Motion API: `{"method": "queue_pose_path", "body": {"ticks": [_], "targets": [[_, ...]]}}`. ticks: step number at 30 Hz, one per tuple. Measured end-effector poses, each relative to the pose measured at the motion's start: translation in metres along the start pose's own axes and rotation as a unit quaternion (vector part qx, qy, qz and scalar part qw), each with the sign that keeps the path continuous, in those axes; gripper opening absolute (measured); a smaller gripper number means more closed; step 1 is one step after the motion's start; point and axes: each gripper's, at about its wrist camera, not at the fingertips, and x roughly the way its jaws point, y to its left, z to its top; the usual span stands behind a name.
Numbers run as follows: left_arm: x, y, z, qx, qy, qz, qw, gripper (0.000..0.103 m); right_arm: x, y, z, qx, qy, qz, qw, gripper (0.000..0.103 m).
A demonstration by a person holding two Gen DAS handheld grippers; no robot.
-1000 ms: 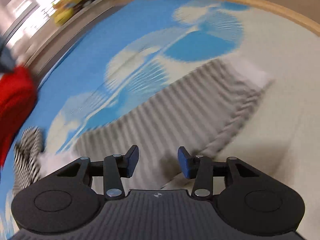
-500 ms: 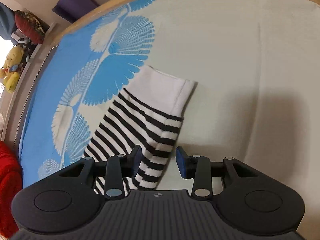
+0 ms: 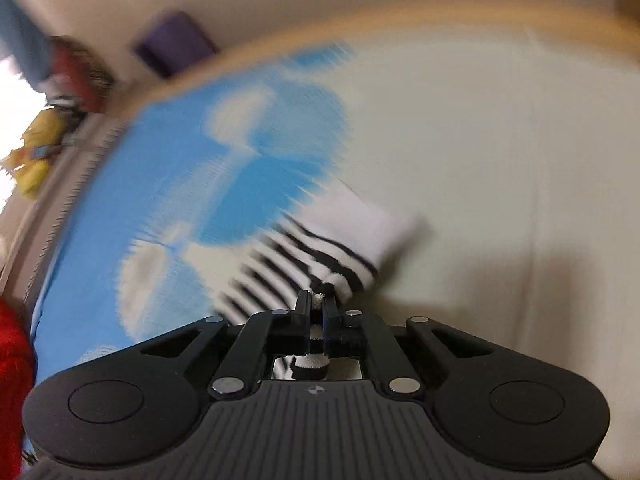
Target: Fold small clothes
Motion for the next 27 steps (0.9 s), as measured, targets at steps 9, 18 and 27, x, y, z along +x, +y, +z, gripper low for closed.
{"method": "queue_pose_path", "body": {"ticks": [9,18,27], "targets": [[-0.022,0.080,0.011,-0.093,-0.014,0.037,0.9948,0.054,-0.131,0.211,-0.167,-0.344,0.060,0.394,0.850,0.010],[-0.020,0.118,0.010,-0.163,0.012,0.002,0.9866,0.054,-0.125,0.240,-0.243,-0.386,0.264,0.362,0.806,0.035],[0.015,0.135,-0.002,-0.218,0.068,0.006,0.9735,0.054,-0.071,0.206,-0.225,-0.327,0.286,0.198,0.879,0.045]]}}
